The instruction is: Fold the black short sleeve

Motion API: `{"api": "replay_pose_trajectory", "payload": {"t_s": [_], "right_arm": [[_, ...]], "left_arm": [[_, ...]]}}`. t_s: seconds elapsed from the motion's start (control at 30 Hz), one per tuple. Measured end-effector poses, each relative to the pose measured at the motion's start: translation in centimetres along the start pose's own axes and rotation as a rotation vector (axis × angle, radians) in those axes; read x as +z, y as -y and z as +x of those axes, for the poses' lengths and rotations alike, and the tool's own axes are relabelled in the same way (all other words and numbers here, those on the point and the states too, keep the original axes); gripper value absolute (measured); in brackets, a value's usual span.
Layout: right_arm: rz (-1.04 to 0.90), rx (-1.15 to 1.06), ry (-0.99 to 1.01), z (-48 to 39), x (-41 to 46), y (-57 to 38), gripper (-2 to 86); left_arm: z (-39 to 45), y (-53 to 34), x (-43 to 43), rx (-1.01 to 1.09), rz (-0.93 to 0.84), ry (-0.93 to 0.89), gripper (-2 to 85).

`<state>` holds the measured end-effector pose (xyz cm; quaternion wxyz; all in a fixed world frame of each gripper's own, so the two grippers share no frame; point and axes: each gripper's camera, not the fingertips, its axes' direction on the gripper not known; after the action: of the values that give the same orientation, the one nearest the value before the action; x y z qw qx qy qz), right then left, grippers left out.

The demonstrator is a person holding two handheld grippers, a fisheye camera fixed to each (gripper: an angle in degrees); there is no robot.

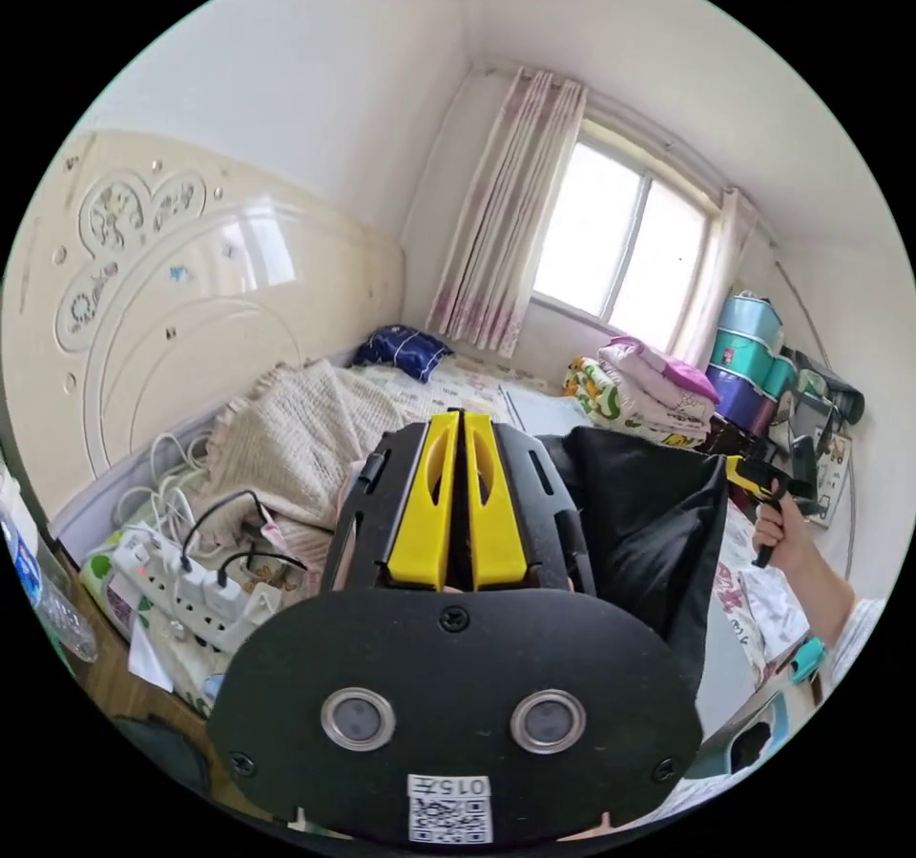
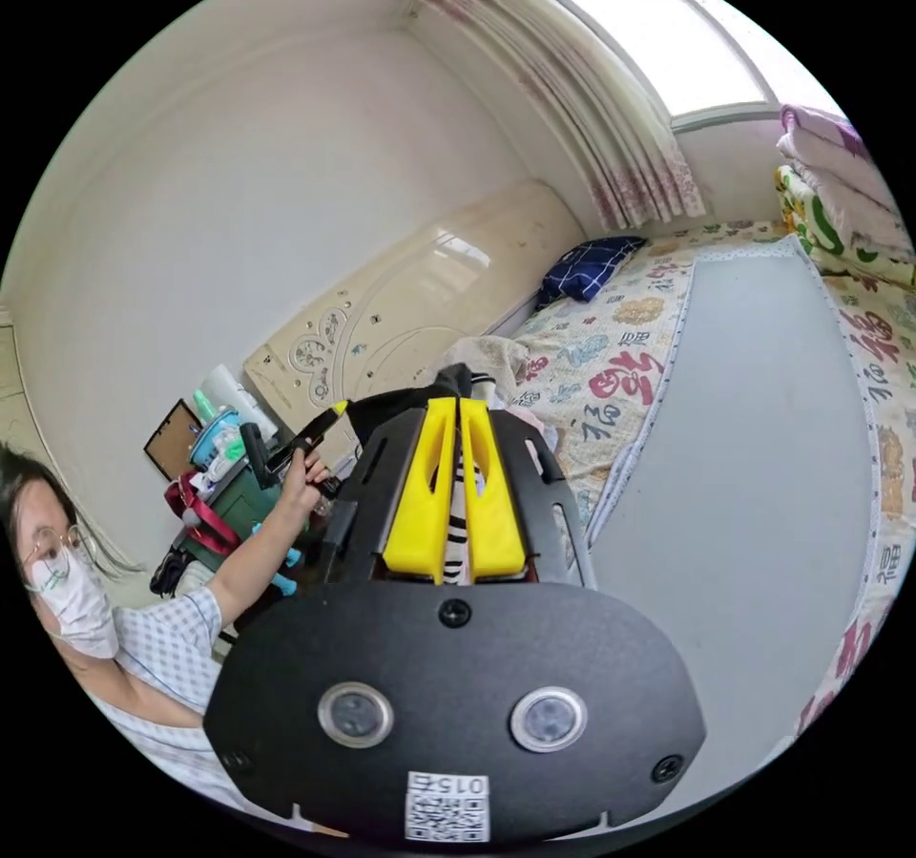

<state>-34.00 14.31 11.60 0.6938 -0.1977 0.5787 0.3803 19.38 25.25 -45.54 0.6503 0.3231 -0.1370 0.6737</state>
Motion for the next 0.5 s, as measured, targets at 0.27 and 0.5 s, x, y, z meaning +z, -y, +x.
{"api": "replay_pose_trajectory", "payload": {"t_s": [0.27,0.5], "right_arm": [[0.262,-0.004,-0.068,-10.3,-21.6,-0.3,-0.3],[0.384,-0.014,-0.012,-18.4,-34.6,-3.5,-0.4]], "left_arm": [[8.7,0.7,-16.8,0.103,0.204,-0.085,0.0],[14.9,-1.6,-26.4,0.168,0.260,-0.222,0.1]]}}
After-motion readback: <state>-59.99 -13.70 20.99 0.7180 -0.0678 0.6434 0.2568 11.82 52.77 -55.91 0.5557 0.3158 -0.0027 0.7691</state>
